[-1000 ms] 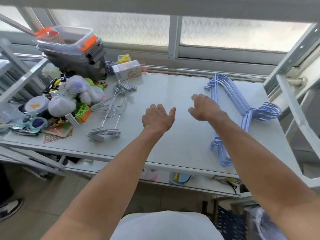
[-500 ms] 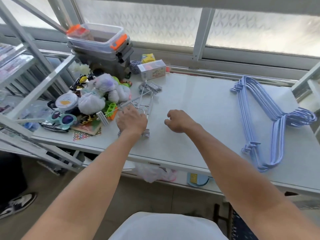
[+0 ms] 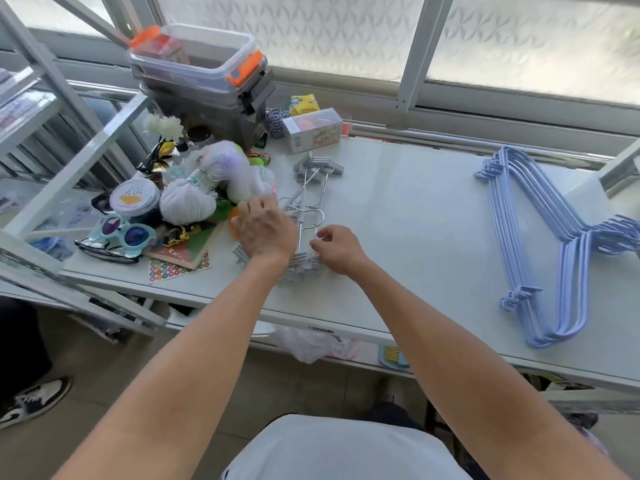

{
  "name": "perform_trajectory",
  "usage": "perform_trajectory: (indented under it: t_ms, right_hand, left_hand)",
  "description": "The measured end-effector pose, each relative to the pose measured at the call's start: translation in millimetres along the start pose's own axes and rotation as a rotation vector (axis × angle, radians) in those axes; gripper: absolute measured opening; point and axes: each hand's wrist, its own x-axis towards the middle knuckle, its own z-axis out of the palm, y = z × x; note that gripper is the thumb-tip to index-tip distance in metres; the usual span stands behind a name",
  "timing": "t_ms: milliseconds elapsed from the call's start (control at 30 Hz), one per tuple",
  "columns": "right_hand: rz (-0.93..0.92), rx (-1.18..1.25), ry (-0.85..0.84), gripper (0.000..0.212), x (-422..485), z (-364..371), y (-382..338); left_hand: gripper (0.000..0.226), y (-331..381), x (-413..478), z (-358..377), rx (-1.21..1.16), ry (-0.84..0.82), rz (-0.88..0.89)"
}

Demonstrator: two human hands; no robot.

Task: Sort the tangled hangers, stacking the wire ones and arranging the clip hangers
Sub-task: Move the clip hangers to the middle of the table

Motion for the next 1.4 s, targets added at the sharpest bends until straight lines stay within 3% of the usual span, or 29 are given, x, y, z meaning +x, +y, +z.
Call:
perform_trajectory:
  t_ms: [67,133,333,467,567,667,767,833,933,1000,1133,1267,1400]
  right_hand:
    - [0.014,0.050,-0.004,0.018,4.8,-4.2,3.4]
    - [0.045,0.136,-0.030,0.020,8.9,-8.9,8.2]
    - [0.018,0.343,0.006,0.018,6.3,-40.1,-3.6]
    - [-0.003,0.773,-0.048,0.033,7.1,-72.4,-14.3]
    - [-0.053,0.609,0.168,0.029,16.6,-85.9,-5.8]
    - [-0.028,0.455,0.418,0.028,28.7,-106.6,21.1]
    - [0.044,0.224,0.463,0.031,36.4,-129.2,51.5]
    - [0.063,-0.067,0.414,0.034,37.9,-135.5,63.3]
    - [-0.018,-0.487,0.402,0.042,38.6,-129.8,70.5]
    - [-0.060,-0.604,0.427,0.044,37.3,-123.7,72.5]
    - [-0.006,-0.669,0.449,0.045,36.9,-117.5,82.1]
    - [0.082,-0.795,0.466,0.048,35.3,-116.9,91.0]
    - [0.067,-0.701,0.375,0.044,40.4,-124.6,97.8]
  left_hand:
    - [0.040,-8.0,11.4,0.4,0.147,-0.241,-0.060]
    - [0.032,-13.0,15.0,3.2,0.244,-0.327,-0.075]
    - [0.020,5.2,21.8,-17.8,0.185,0.034,-0.066]
    - [0.025,53.2,22.5,-33.4,0.072,0.008,0.084]
    - [0.027,93.6,3.3,-38.3,-0.023,-0.122,0.165]
    - [0.028,120.2,-15.0,-34.7,-0.125,-0.355,0.139]
    - [0.026,137.5,-34.9,-25.9,-0.209,-0.546,0.158]
    - [0.025,142.6,-50.4,-13.6,-0.228,-0.606,0.174]
    - [0.040,143.8,-74.8,16.0,-0.206,-0.639,0.205]
    - [0.048,145.4,-88.0,29.6,-0.171,-0.571,0.248]
    - [0.063,143.6,-100.1,45.5,-0.067,-0.492,0.331]
    - [0.058,143.2,-99.7,52.5,-0.012,-0.445,0.352]
    - [0.061,140.0,-89.1,55.0,0.008,-0.469,0.414]
